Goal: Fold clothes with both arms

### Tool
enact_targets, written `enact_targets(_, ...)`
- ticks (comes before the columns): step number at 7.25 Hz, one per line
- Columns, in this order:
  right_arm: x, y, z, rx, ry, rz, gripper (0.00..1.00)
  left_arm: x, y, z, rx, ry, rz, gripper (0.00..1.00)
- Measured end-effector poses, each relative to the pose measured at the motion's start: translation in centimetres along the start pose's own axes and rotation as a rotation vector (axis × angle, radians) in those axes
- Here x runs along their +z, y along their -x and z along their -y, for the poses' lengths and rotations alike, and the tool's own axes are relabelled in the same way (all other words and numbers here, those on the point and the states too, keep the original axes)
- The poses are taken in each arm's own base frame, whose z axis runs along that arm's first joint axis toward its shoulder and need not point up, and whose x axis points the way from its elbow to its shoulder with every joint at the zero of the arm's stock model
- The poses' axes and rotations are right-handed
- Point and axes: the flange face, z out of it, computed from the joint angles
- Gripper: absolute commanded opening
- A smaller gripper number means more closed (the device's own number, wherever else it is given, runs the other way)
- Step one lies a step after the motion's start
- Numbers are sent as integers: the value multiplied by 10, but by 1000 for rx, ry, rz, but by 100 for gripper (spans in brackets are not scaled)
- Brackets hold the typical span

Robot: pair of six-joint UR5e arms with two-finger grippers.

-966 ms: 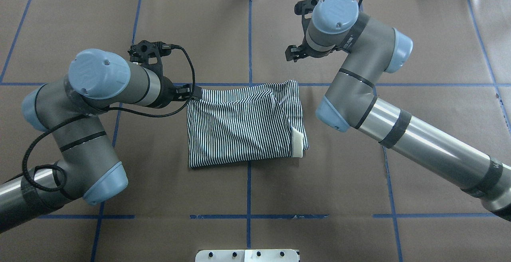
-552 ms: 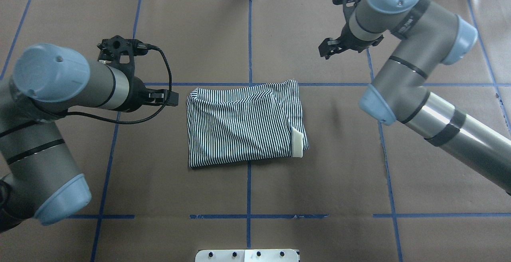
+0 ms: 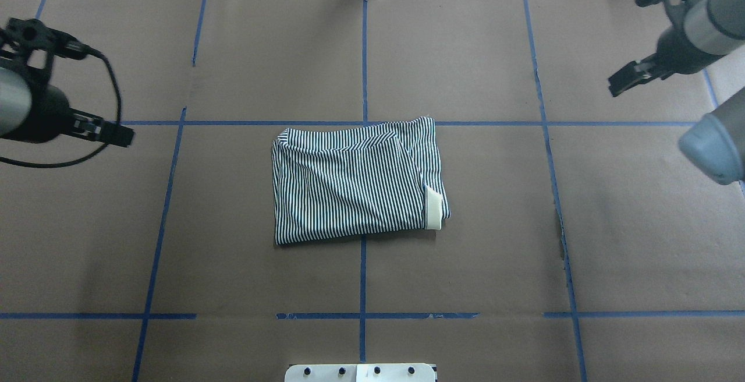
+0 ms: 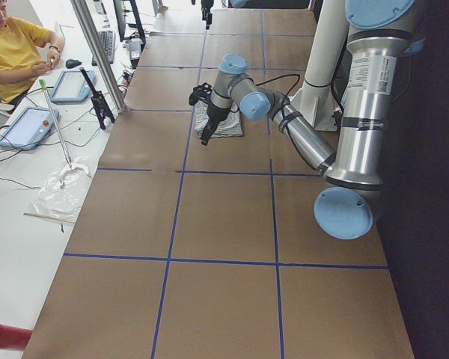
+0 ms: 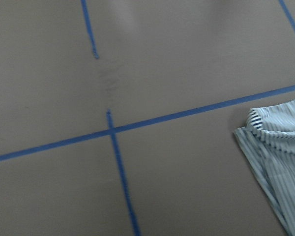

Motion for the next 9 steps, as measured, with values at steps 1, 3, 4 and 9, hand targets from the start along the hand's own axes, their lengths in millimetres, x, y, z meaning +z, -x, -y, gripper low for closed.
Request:
enact_targets(1,7,-48,-40,37,43,-2,100,-1,70,-16,-42,46,15,100)
enact_targets(3,29,-114,-123,153,134,-12,100,5,191,-60,-179,115,17,100)
enact_targets(4,33,-136,-157,216,164,-8,100,6,252,-88,-179,136,31,100)
enact_targets(9,13,-168,-213,377,147,115,100,46,341,-205,-267,228,-140,100)
